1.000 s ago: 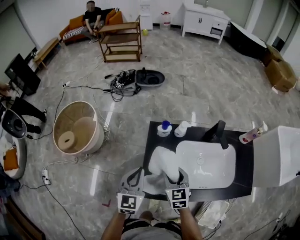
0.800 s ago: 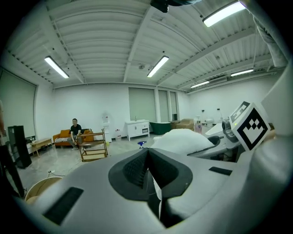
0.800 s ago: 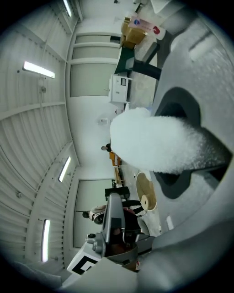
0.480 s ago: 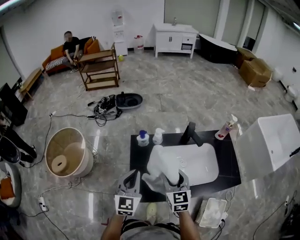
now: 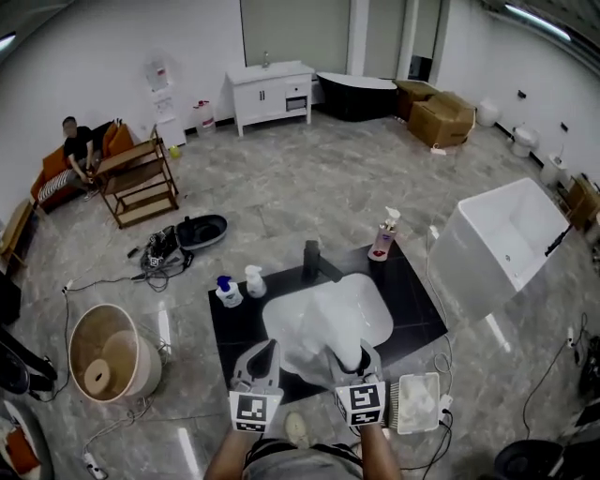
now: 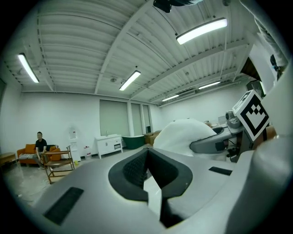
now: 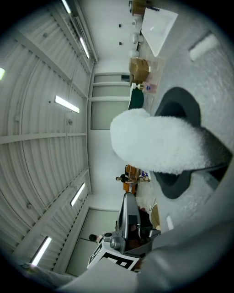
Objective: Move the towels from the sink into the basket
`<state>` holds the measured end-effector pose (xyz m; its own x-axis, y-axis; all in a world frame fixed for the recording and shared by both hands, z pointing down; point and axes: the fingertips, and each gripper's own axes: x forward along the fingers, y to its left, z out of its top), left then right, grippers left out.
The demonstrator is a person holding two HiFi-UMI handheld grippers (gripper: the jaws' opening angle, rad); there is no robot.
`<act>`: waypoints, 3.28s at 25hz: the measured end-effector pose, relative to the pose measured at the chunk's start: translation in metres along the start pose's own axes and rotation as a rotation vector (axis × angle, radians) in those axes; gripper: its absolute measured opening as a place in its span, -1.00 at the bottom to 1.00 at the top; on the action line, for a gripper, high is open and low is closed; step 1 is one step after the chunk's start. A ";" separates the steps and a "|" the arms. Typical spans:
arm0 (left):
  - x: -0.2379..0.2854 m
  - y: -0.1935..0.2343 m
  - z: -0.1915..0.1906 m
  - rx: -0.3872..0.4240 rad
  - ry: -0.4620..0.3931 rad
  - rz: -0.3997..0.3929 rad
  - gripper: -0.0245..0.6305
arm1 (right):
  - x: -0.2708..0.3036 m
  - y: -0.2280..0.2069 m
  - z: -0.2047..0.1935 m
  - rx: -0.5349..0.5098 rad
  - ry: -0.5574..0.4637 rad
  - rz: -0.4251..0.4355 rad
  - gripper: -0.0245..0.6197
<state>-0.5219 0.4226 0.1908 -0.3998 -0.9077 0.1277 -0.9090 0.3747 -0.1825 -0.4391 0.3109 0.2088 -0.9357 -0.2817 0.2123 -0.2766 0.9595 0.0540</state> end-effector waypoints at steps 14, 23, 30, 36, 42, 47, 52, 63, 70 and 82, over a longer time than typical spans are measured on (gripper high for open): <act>0.076 -0.192 0.036 0.031 -0.049 -0.337 -0.90 | -0.154 -0.163 -0.032 0.066 -0.011 -0.348 -0.29; 0.117 -0.328 0.042 0.049 -0.047 -0.546 -0.90 | -0.253 -0.258 -0.084 0.100 0.036 -0.570 -0.28; 0.129 -0.429 0.032 0.054 -0.018 -0.689 -0.90 | -0.328 -0.312 -0.126 0.147 0.062 -0.716 -0.28; 0.139 -0.515 0.014 0.074 0.009 -0.818 -0.90 | -0.378 -0.355 -0.176 0.183 0.102 -0.814 -0.28; 0.157 -0.592 -0.027 0.100 0.040 -0.892 -0.90 | -0.409 -0.397 -0.248 0.208 0.143 -0.878 -0.28; 0.181 -0.640 -0.074 0.106 0.067 -0.912 -0.90 | -0.420 -0.427 -0.321 0.242 0.170 -0.903 -0.28; 0.203 -0.679 -0.134 0.076 0.131 -0.913 -0.90 | -0.411 -0.448 -0.393 0.270 0.188 -0.888 -0.27; 0.238 -0.736 -0.289 0.018 0.280 -0.897 -0.90 | -0.376 -0.459 -0.567 0.330 0.286 -0.823 -0.26; 0.251 -0.753 -0.388 0.021 0.344 -0.883 -0.90 | -0.353 -0.453 -0.670 0.376 0.319 -0.783 -0.26; 0.263 -0.781 -0.523 0.028 0.413 -0.901 -0.90 | -0.307 -0.451 -0.823 0.403 0.366 -0.725 -0.22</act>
<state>0.0218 -0.0097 0.8766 0.4249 -0.7120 0.5591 -0.8925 -0.4328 0.1272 0.1527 -0.0289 0.9224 -0.3928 -0.7294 0.5601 -0.8909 0.4528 -0.0351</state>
